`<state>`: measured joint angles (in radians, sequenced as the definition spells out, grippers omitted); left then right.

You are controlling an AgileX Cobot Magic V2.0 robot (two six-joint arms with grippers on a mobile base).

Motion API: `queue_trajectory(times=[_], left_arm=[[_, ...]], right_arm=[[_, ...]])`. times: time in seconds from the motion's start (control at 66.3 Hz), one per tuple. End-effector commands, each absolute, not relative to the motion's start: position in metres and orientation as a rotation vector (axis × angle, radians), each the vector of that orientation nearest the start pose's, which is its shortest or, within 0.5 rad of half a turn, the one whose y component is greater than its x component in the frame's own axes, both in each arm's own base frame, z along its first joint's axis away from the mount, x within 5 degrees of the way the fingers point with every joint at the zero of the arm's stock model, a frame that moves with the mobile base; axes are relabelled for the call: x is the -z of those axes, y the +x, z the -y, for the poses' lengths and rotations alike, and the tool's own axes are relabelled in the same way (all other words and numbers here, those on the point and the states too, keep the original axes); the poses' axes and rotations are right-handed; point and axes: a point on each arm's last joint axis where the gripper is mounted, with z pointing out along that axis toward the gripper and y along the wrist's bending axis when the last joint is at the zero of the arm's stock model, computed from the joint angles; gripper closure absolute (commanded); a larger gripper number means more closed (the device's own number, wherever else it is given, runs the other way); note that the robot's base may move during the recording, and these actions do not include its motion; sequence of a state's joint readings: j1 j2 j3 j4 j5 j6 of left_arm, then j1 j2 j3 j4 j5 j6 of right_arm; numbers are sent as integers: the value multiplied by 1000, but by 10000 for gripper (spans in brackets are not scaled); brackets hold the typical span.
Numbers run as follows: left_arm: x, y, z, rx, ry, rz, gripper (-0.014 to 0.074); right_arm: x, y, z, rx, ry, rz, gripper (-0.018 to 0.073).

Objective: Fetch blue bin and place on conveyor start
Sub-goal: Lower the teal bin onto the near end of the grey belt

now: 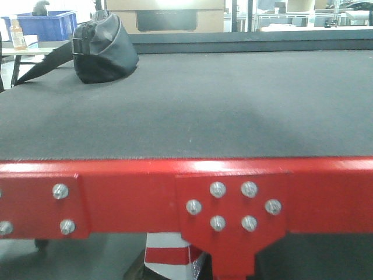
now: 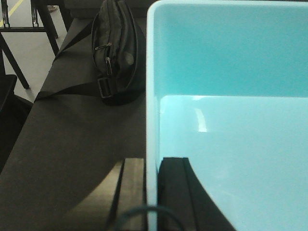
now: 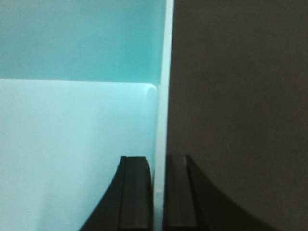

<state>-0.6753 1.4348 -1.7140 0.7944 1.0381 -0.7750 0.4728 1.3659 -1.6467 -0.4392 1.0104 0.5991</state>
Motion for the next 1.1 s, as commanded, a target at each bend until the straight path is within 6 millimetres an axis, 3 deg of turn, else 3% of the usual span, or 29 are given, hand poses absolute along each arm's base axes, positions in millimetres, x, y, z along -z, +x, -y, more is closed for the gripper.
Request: queue_trajectory(times=[0.0, 1.087], left_arm=[[-491, 260, 139, -45, 4, -1908, 707], [-491, 260, 139, -45, 4, -1908, 707]], right_arm=[[-481, 258, -98, -135, 62, -2059, 721], [-481, 258, -99, -140, 62, -2058, 721]])
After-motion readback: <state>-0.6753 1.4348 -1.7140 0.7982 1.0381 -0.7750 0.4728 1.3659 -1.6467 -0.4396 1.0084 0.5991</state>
